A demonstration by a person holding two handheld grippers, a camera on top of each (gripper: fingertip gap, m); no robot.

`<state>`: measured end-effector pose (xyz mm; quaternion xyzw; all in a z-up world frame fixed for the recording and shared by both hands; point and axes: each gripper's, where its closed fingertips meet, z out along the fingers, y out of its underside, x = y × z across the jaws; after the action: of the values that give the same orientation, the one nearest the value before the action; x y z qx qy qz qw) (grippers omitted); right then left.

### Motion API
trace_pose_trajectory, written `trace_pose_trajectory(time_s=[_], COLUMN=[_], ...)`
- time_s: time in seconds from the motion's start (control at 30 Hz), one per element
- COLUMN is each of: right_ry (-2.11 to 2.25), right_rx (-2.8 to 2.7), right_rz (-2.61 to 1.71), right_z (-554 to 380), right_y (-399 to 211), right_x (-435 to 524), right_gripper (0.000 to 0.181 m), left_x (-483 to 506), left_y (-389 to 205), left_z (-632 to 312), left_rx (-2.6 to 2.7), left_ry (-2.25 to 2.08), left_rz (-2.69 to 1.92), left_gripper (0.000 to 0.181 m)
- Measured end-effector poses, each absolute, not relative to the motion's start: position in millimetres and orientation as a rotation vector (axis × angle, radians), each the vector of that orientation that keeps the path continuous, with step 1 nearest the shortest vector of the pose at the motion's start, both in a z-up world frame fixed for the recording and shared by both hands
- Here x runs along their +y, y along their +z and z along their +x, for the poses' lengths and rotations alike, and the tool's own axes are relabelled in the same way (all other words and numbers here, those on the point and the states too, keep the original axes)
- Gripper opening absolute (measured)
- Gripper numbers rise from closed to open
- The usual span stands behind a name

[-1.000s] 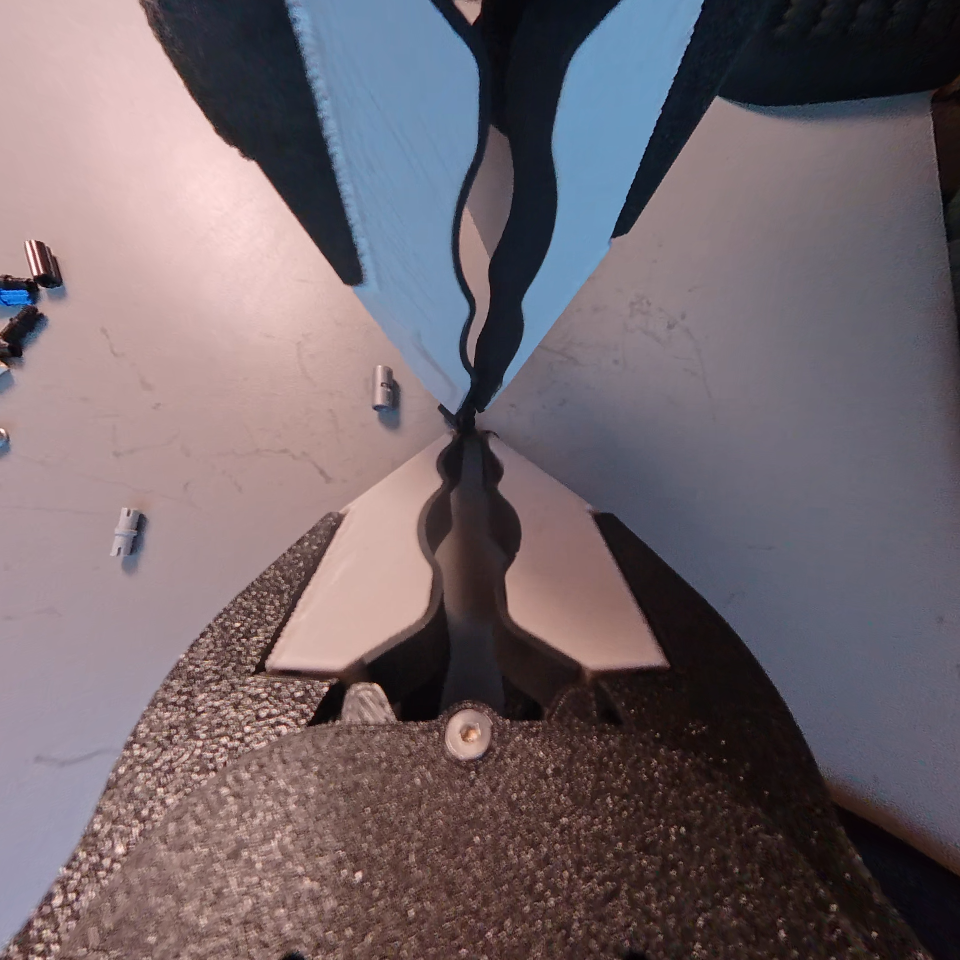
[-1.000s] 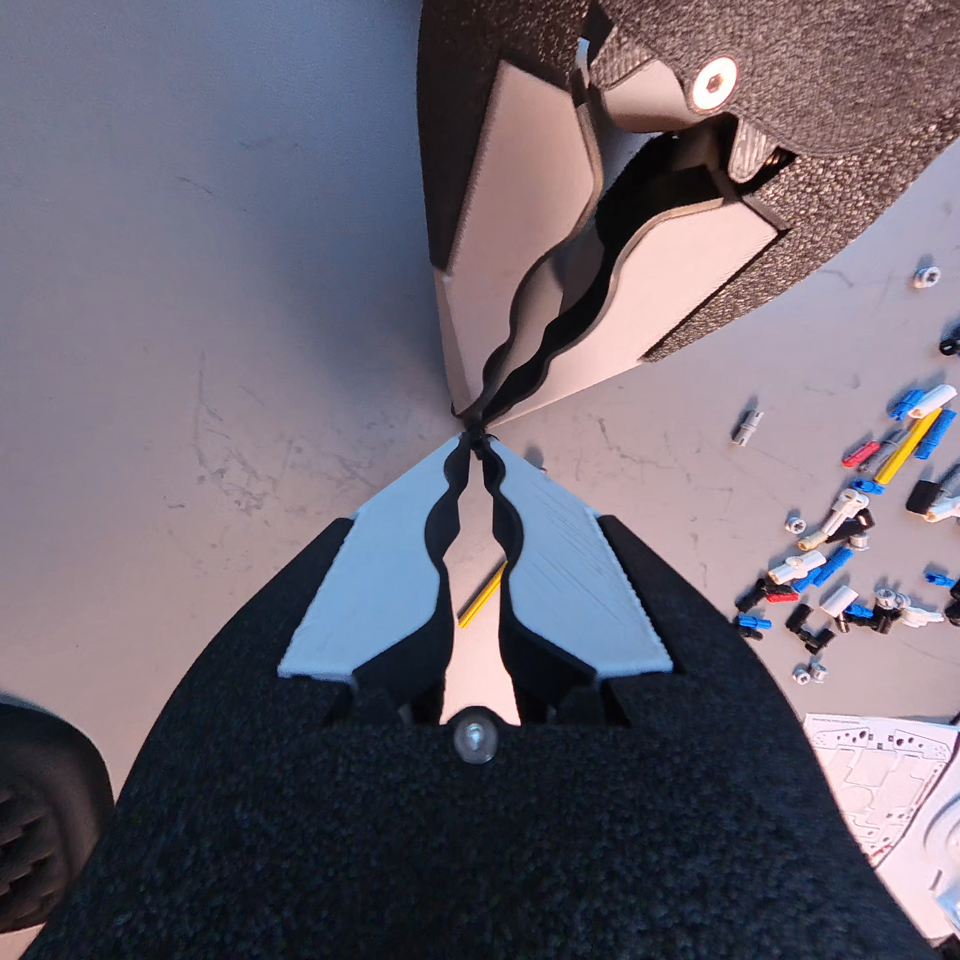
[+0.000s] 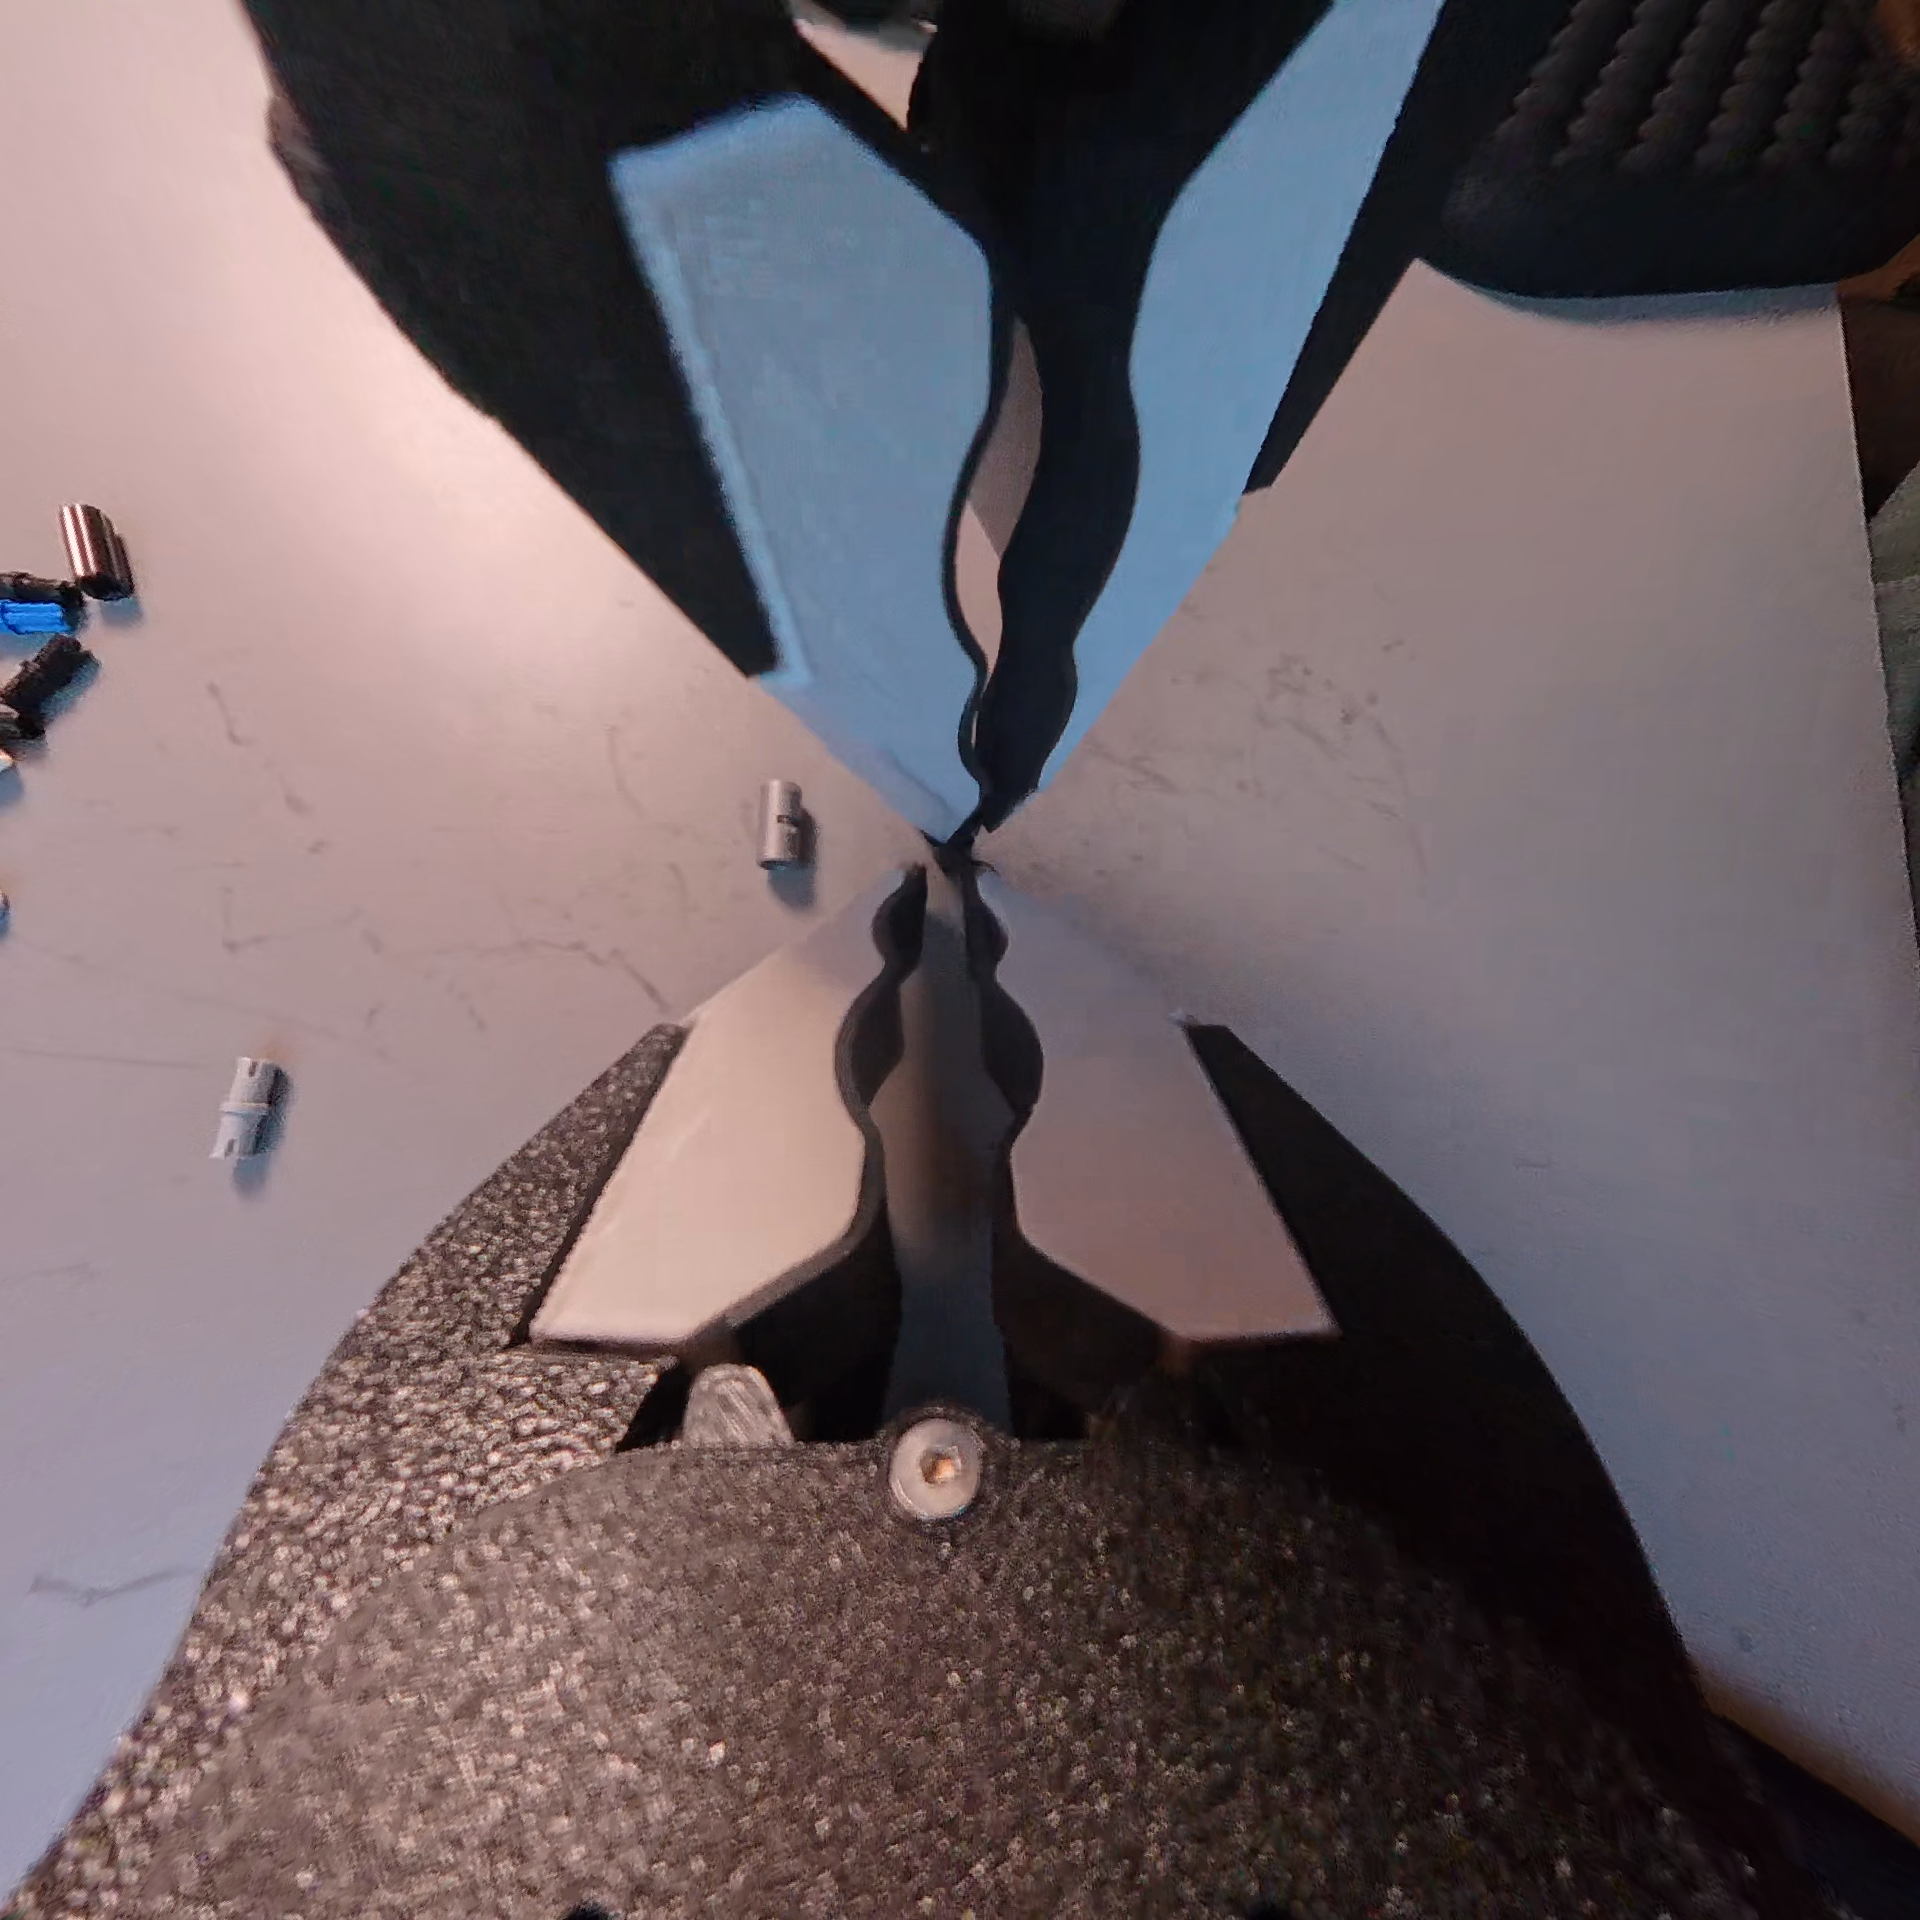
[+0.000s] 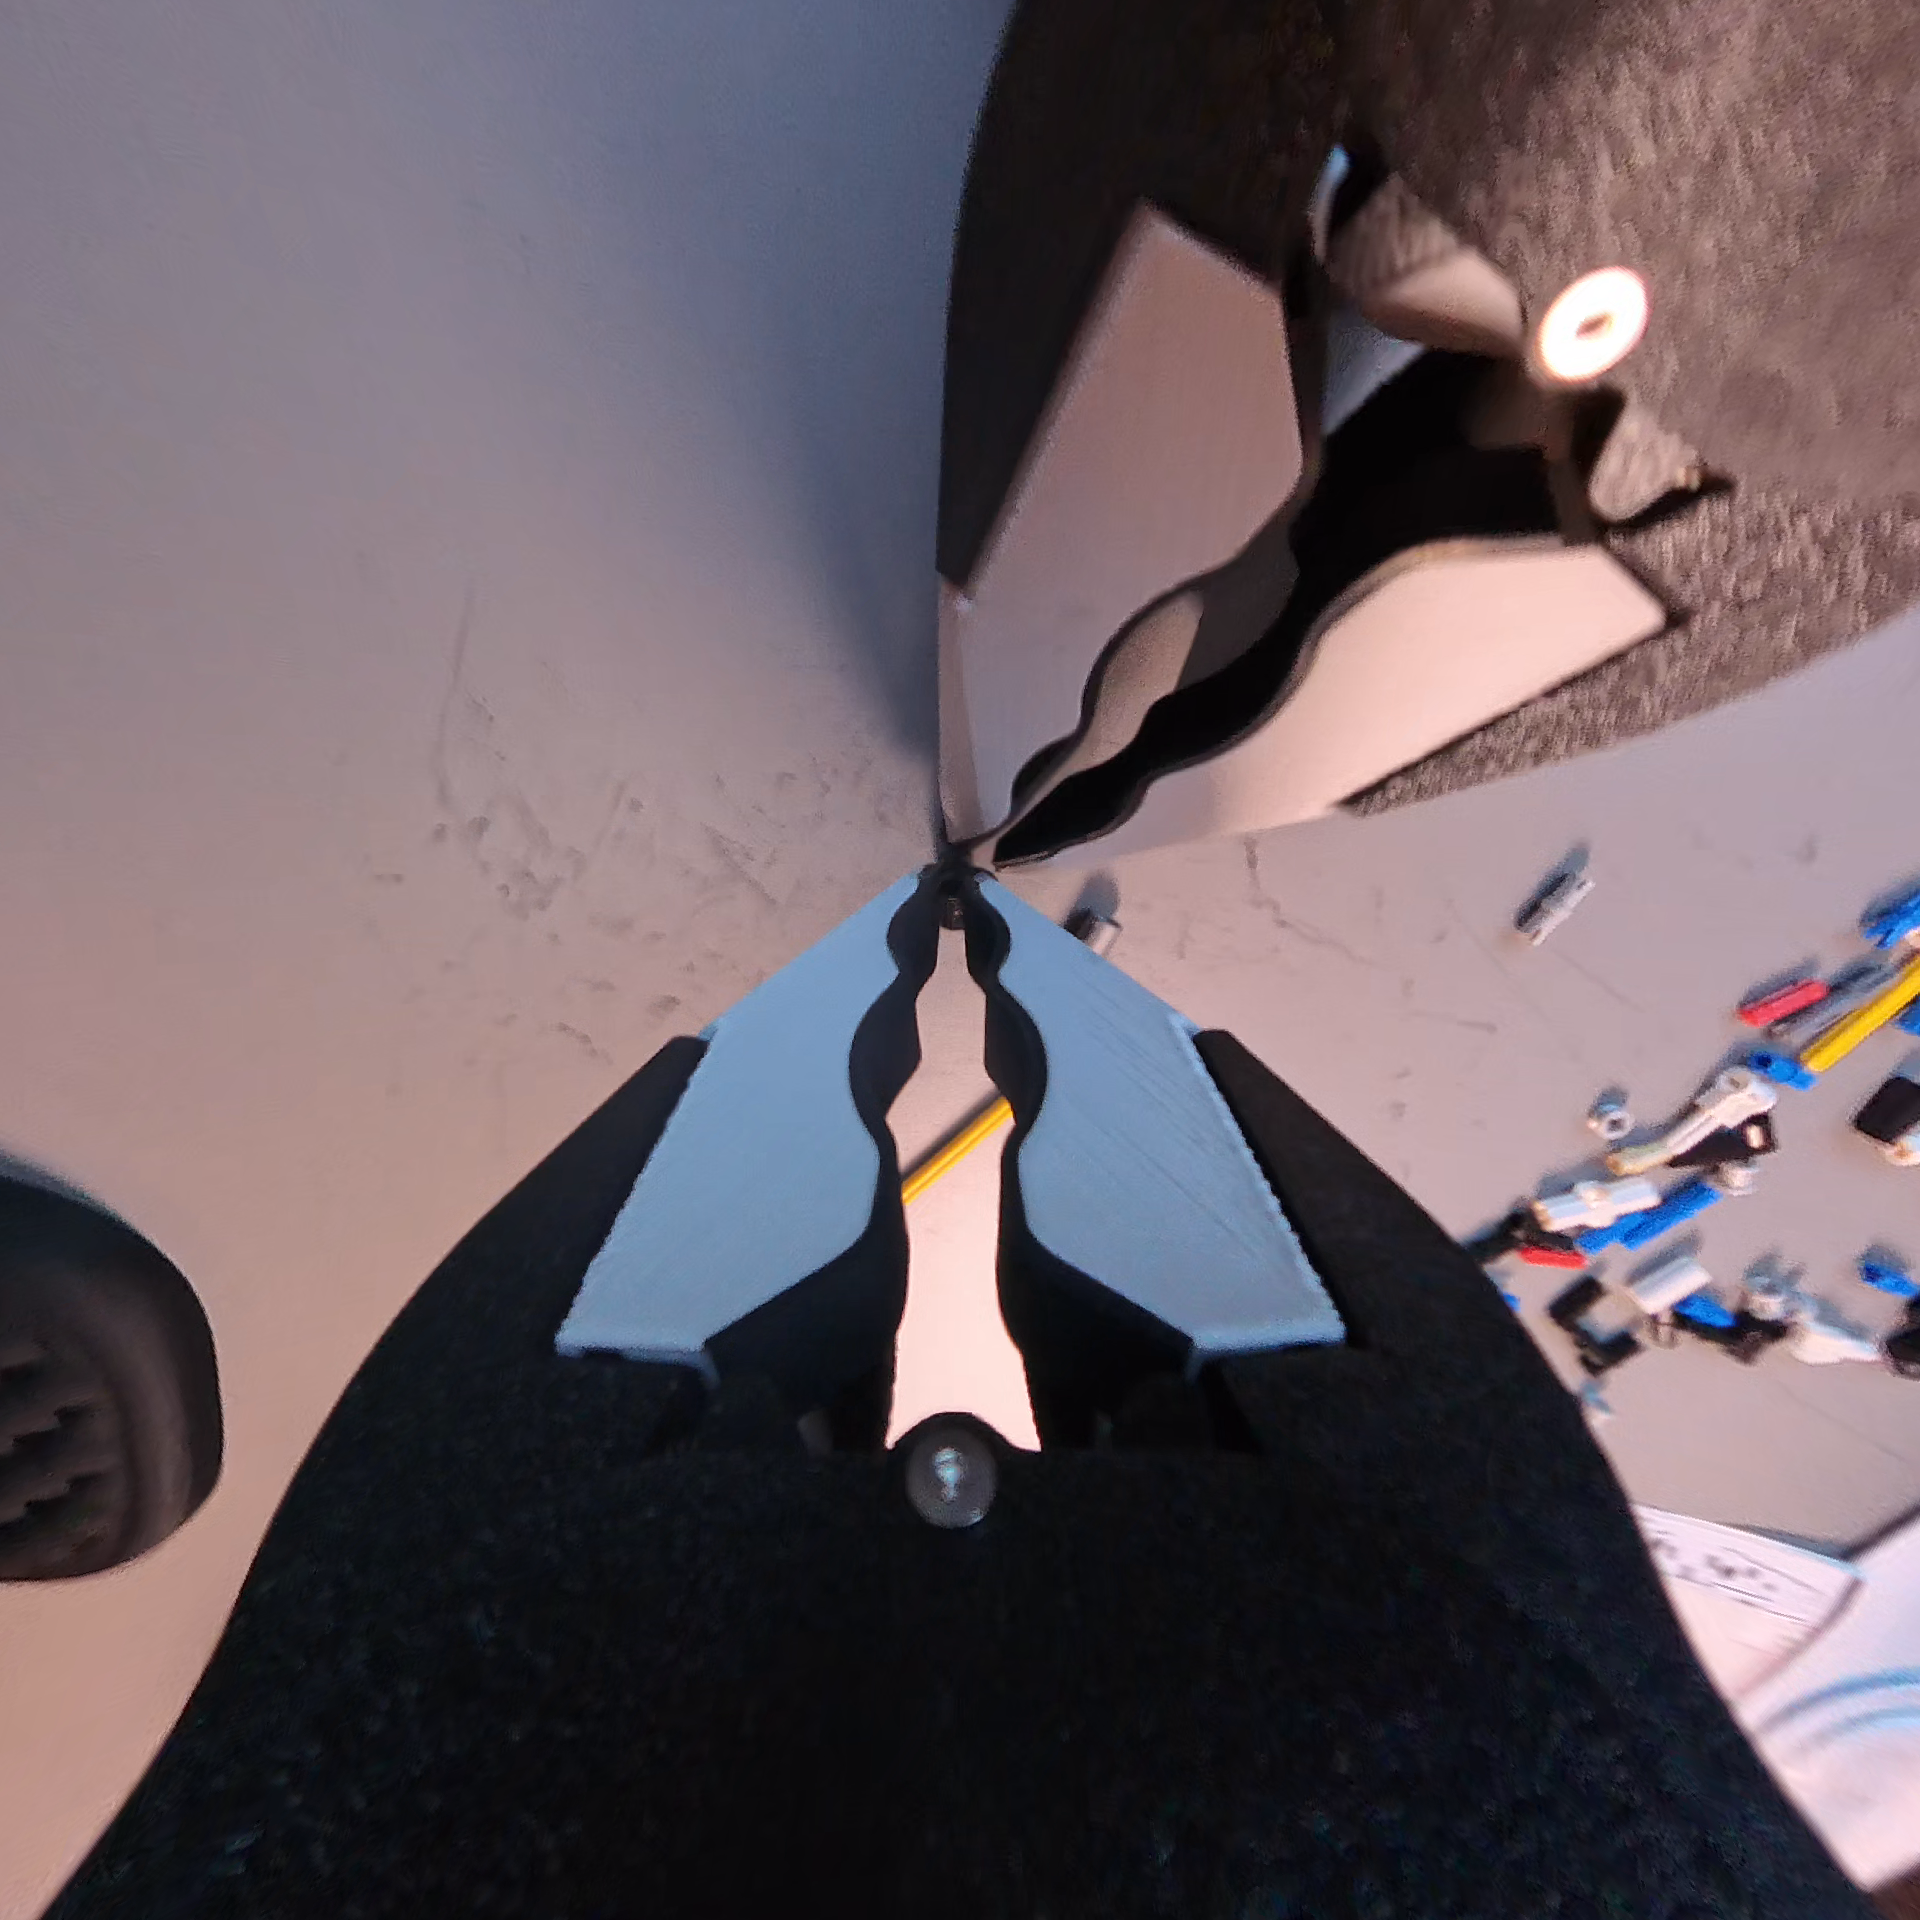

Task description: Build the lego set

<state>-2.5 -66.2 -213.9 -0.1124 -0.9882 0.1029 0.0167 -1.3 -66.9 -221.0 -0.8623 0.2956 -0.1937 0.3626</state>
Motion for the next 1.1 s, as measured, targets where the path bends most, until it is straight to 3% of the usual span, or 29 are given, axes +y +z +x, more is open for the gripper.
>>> trace_pose_trajectory(time_s=[0.17,0.43,1.1], right_ry=[0.516,0.423,0.326], right_rx=[-2.988,-2.971,-3.071], right_rz=[-0.525,-0.408,-0.332], right_z=[-0.1,1.7,2.2], right_y=[-213.4,-214.2,-213.9], right_x=[-62.7,-60.3,-62.2], right_gripper=[0.003,0.003,0.002], left_x=[-67.9,-62.9,-62.6], left_y=[-222.0,-225.2,-225.1], left_z=[4.7,6.8,6.5], left_rx=[0.791,0.793,0.759], left_ry=[-0.499,-0.436,-0.508], left_rz=[-2.219,-2.23,-2.252], left_gripper=[0.015,0.006,0.005])
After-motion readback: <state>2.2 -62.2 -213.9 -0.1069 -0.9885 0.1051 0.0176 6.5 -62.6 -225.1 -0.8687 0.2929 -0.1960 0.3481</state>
